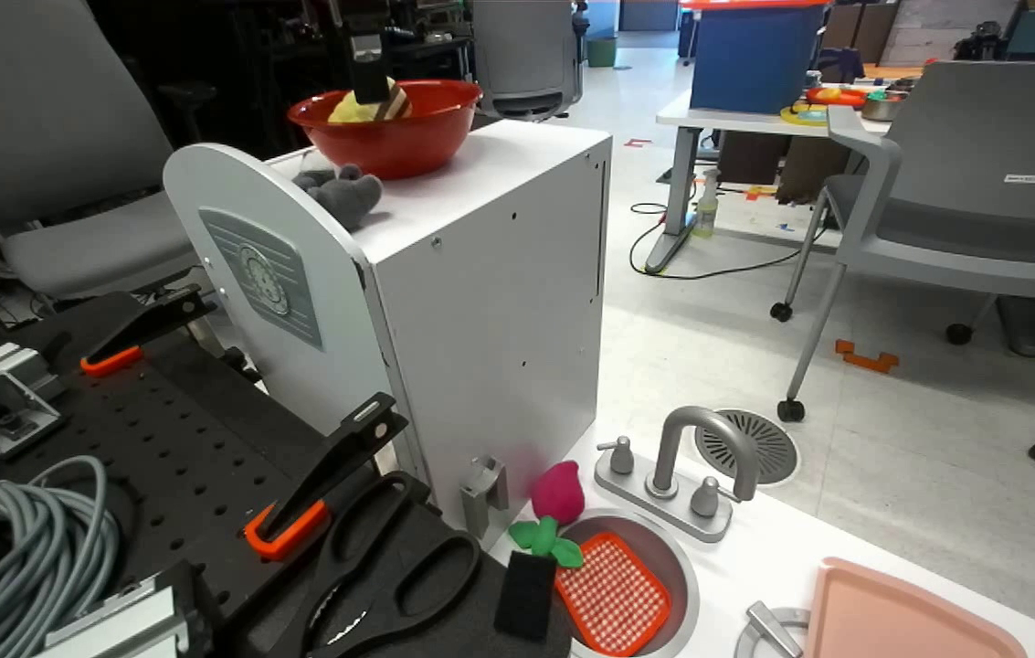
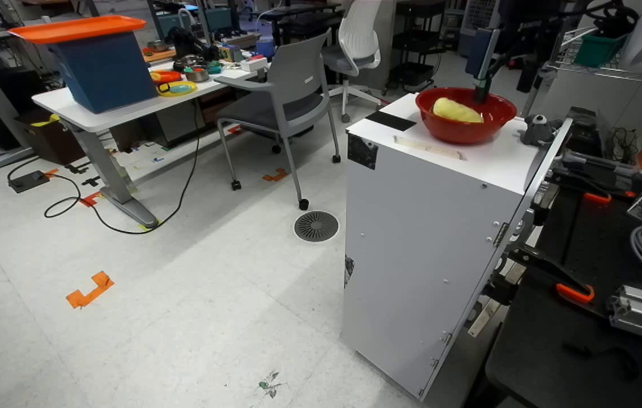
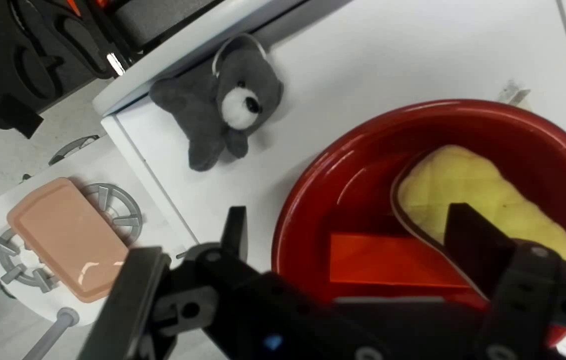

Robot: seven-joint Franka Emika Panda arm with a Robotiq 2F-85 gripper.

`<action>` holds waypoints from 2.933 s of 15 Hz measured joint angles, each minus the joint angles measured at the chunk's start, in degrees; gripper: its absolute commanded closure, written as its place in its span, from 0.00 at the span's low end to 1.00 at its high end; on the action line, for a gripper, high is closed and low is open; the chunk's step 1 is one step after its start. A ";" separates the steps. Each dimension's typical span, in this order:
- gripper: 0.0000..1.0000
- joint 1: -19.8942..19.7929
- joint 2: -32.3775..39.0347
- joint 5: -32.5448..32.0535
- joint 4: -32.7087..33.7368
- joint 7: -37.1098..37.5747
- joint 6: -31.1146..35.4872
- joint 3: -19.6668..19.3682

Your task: Remove the yellow plushy from the red bowl and put it on the counter

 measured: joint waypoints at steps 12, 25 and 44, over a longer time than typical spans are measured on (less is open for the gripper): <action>0.00 -0.03 0.14 -1.48 0.17 -4.20 -0.08 0.01; 0.00 -0.03 0.22 -2.27 1.11 -9.39 -0.08 0.01; 0.00 0.95 7.45 -1.80 7.62 -17.85 -0.18 0.75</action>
